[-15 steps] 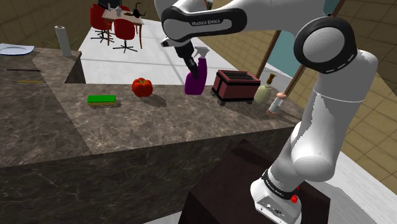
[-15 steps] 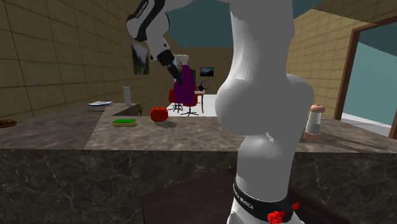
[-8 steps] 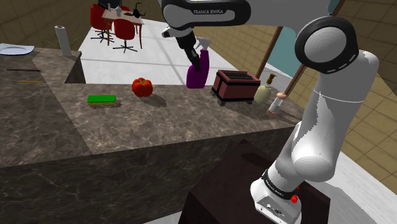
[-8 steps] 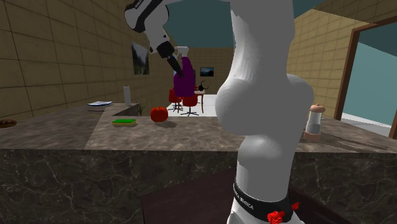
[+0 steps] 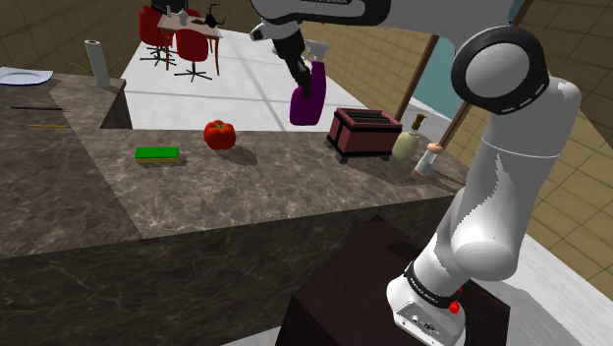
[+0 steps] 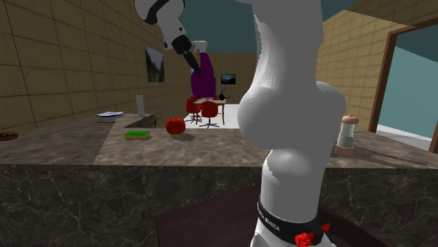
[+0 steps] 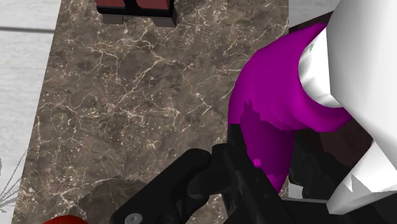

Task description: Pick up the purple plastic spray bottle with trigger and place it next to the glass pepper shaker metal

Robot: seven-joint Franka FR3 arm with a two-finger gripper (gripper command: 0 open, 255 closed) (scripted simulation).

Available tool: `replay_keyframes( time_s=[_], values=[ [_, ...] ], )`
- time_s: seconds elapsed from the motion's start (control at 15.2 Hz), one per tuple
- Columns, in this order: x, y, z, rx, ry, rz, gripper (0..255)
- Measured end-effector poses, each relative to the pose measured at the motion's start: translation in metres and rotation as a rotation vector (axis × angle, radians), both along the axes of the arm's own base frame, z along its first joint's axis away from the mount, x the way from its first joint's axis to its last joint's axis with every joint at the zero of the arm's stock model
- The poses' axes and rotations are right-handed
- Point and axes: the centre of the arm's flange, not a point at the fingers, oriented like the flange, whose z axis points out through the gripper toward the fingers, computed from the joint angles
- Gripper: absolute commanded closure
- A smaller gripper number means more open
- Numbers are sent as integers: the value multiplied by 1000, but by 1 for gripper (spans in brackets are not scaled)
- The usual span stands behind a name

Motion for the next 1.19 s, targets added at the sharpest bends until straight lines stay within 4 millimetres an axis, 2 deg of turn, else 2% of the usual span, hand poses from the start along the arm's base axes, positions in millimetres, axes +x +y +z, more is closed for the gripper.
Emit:
replay_keyframes(
  time_s=[0.53, 0.79, 1.19],
  values=[
    [0, -1, 42, 0, 0, 0, 255],
    [-20, -33, 46, -1, 0, -1, 255],
    [-61, -100, 47, -1, 0, -2, 255]
  ],
)
